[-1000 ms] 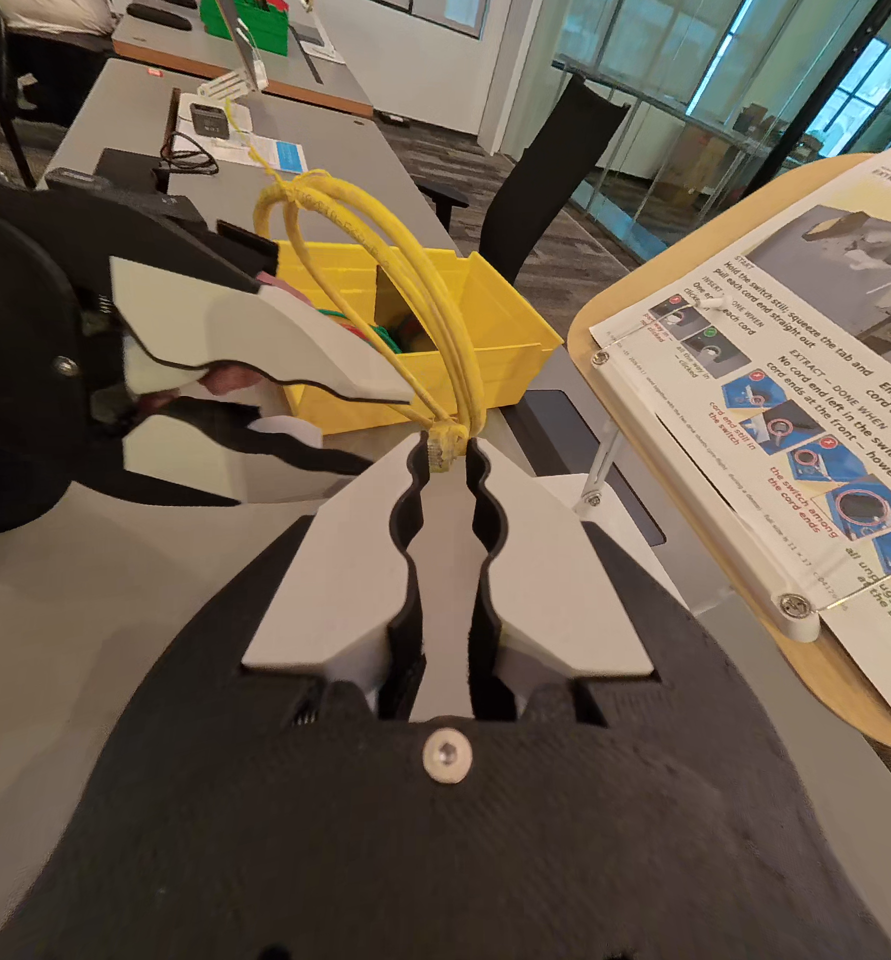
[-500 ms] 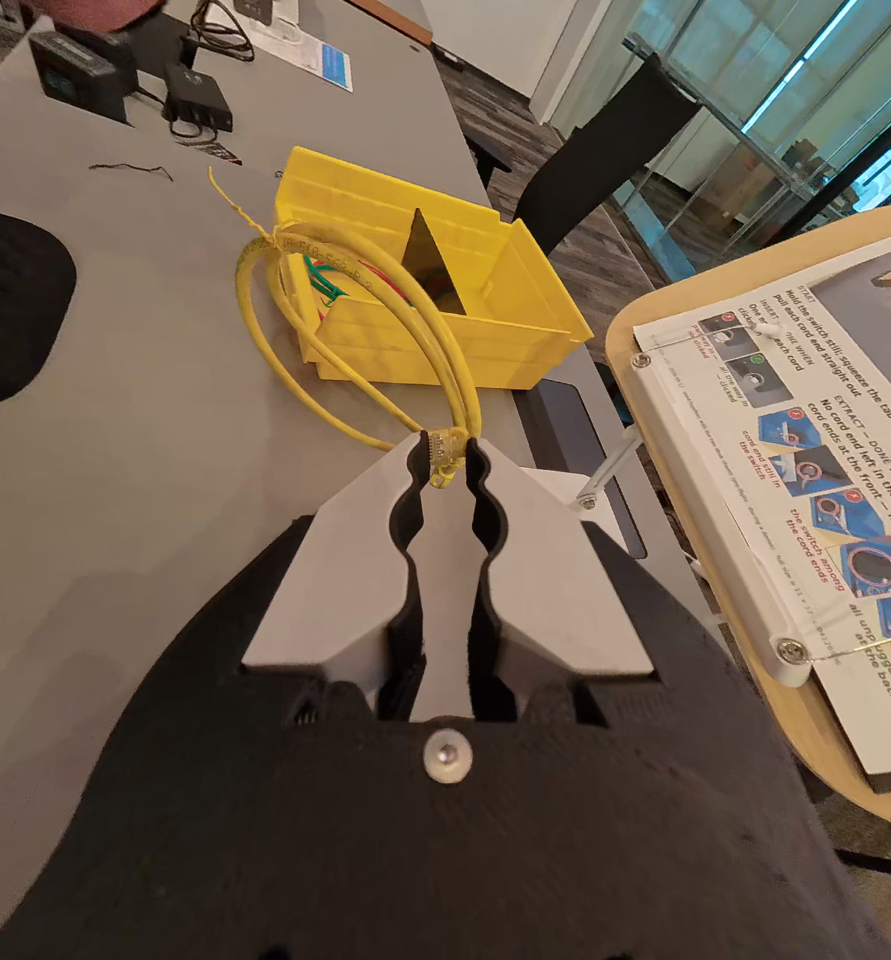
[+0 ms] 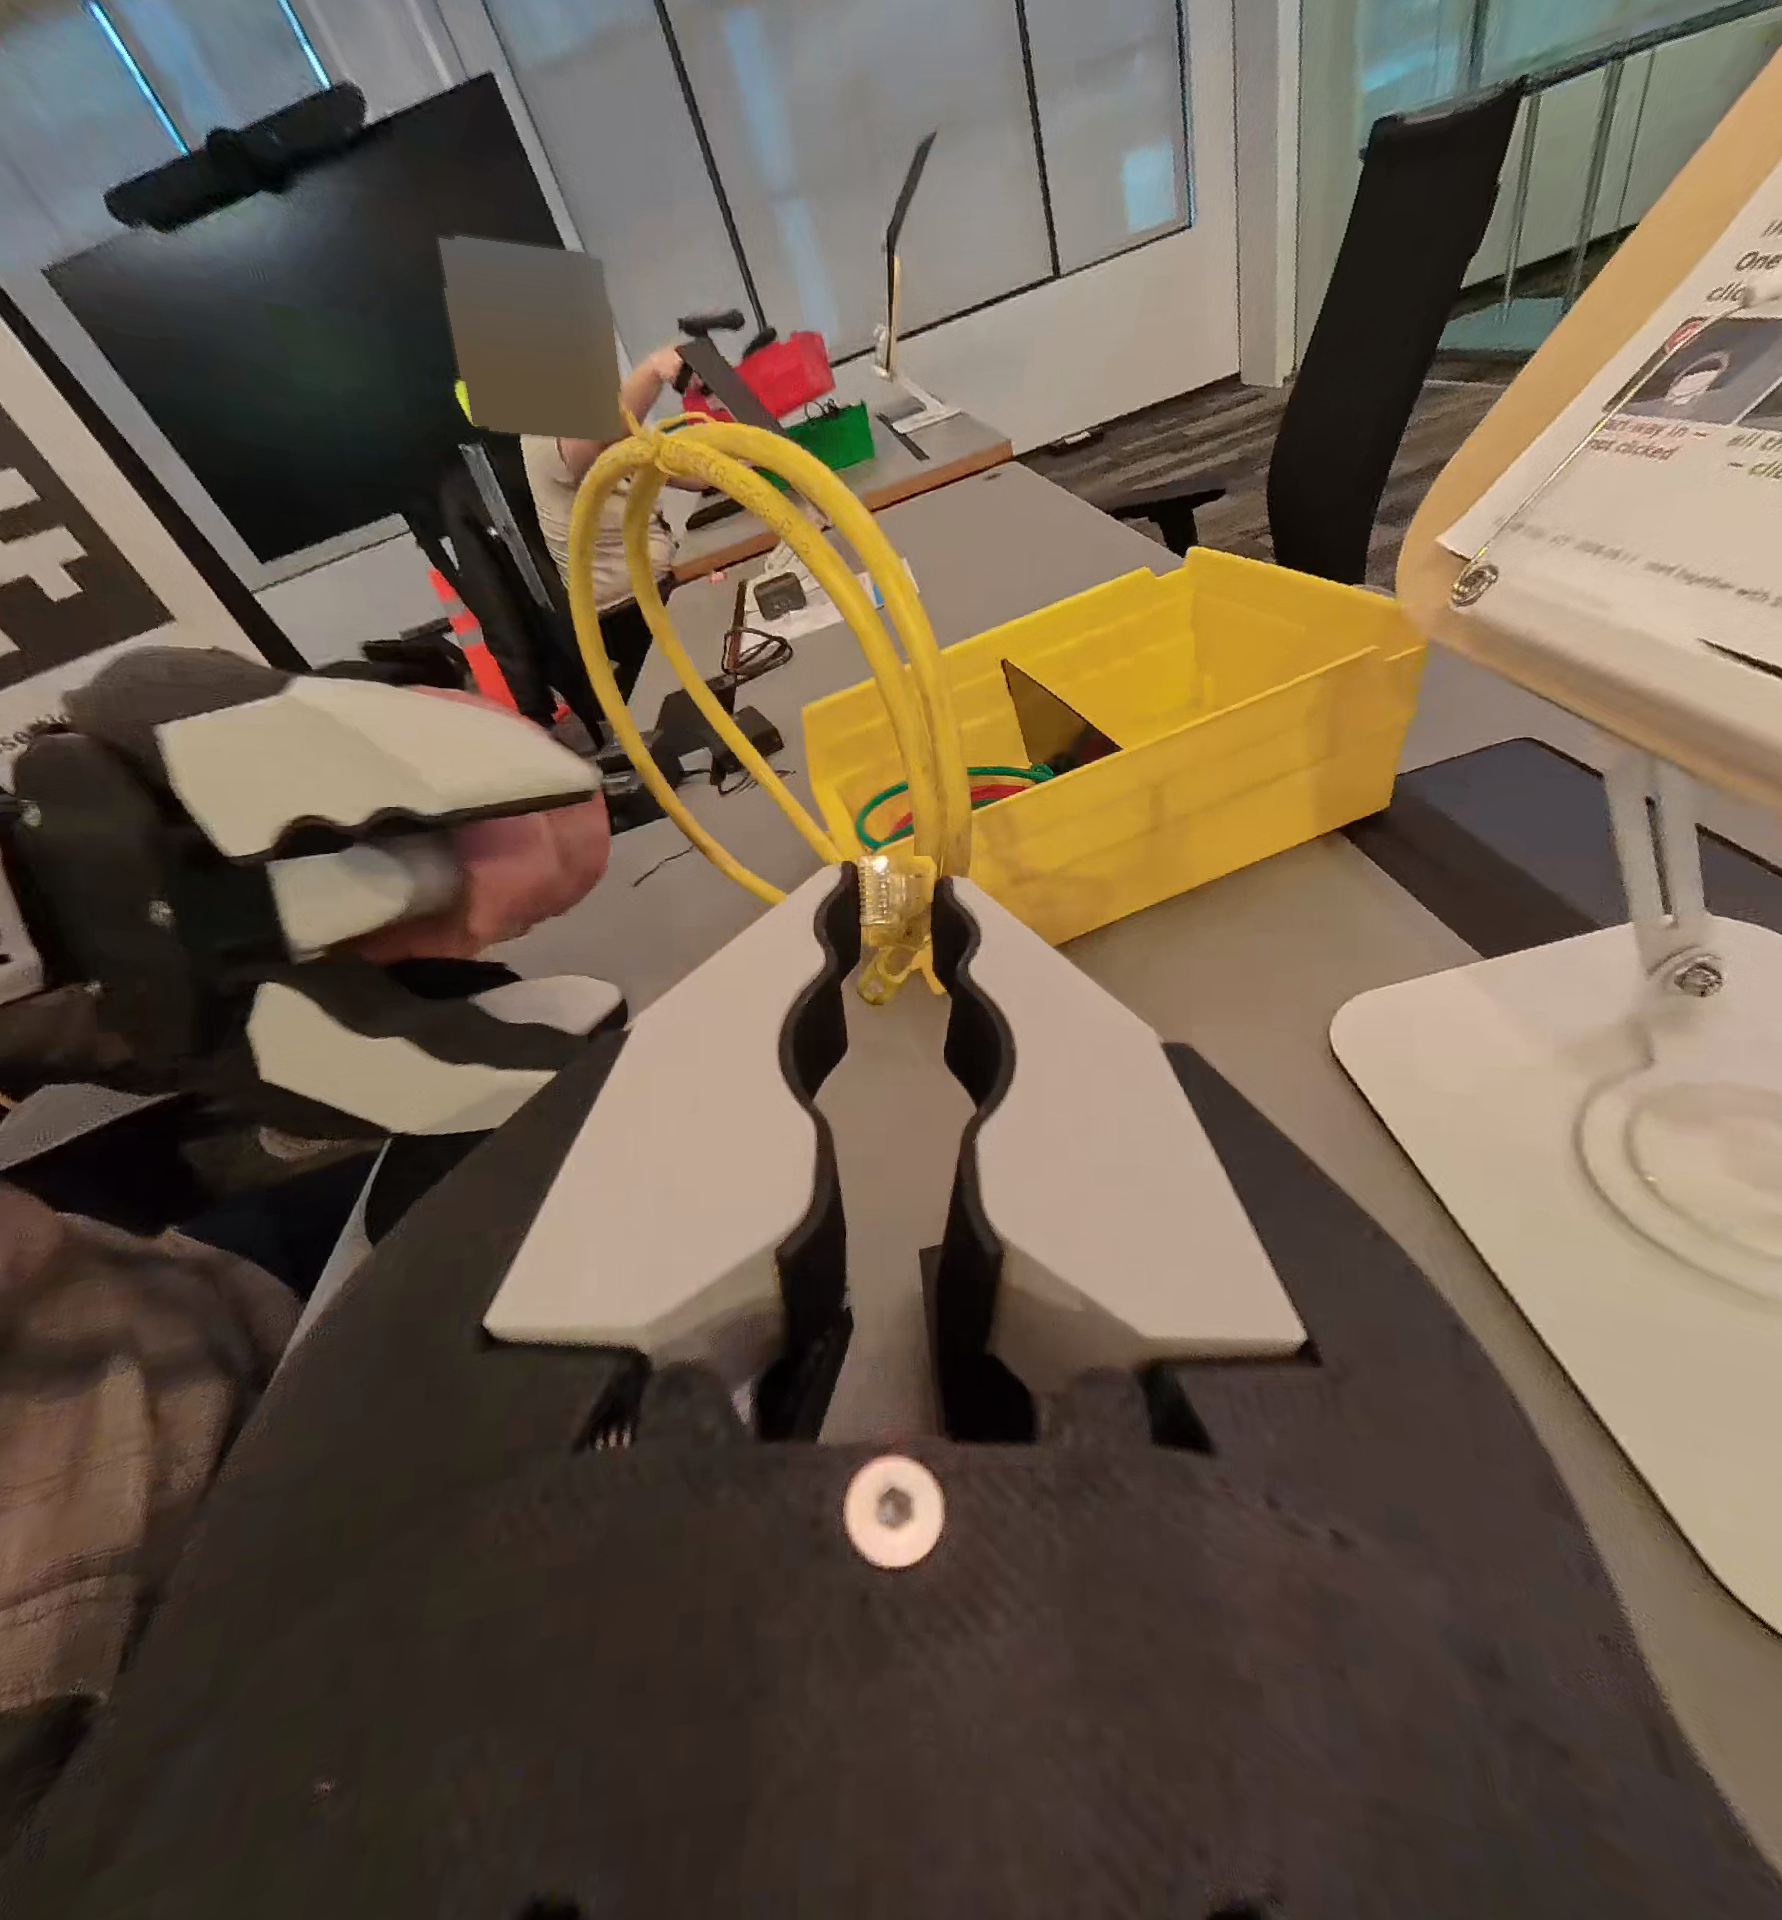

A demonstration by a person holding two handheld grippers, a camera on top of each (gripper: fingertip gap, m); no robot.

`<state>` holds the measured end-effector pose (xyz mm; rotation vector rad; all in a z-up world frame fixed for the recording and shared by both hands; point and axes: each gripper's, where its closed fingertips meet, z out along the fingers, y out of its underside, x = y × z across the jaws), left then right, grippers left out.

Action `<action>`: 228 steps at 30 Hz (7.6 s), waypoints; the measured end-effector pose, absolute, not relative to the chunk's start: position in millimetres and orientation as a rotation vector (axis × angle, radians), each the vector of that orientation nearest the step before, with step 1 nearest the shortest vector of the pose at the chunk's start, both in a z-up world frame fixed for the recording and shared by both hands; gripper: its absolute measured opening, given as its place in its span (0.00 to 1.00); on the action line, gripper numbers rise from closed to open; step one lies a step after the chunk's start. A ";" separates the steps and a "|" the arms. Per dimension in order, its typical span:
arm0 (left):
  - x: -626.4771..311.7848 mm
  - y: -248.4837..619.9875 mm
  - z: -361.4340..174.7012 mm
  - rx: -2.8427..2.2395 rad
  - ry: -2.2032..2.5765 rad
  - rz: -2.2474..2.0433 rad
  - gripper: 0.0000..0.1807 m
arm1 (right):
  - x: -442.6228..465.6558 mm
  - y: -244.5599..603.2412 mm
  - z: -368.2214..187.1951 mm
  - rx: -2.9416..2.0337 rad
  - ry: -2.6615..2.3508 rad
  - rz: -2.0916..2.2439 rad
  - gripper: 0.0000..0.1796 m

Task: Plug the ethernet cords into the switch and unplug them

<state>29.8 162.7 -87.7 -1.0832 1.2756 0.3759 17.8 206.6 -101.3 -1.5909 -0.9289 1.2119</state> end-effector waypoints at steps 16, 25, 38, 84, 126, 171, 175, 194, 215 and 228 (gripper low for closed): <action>19.9 137.0 -0.5 -1.344 1.700 -0.299 0.28 | 4.1 148.2 -95.5 -1.202 -1.448 0.829 0.07; 32.7 116.0 -71.4 -1.538 1.999 -1.434 0.38 | -8.6 100.5 -83.5 -0.969 -1.626 0.741 0.07; 29.8 93.4 -95.5 -1.456 1.952 -1.509 0.39 | -2.6 110.7 -74.1 -0.952 -1.572 0.620 0.06; 29.0 137.9 -80.2 -1.385 1.281 -0.769 0.09 | 20.4 133.1 -61.7 -1.044 -1.262 1.308 0.06; 46.1 142.2 -65.6 -1.131 1.120 -1.171 0.06 | 33.8 139.8 -37.3 -0.868 -1.026 1.478 0.06; 33.5 161.5 -38.0 -1.488 0.930 -1.004 0.08 | 10.7 178.1 -35.9 -0.978 -1.109 -0.106 0.06; 32.2 161.3 -40.0 -1.511 0.921 -1.012 0.07 | 9.6 178.5 -37.2 -0.964 -1.106 -0.133 0.06; 28.6 169.7 -45.1 -1.535 0.827 -1.022 0.08 | 9.9 187.2 -42.8 -0.999 -1.082 -0.218 0.06; 25.8 175.0 -47.1 -1.468 0.806 -0.875 0.07 | 12.4 192.1 -44.5 -1.034 -1.101 -0.189 0.09; 17.5 208.2 -29.4 -1.412 0.855 -0.516 0.07 | 39.6 210.5 -52.2 -1.122 -1.147 -0.164 0.13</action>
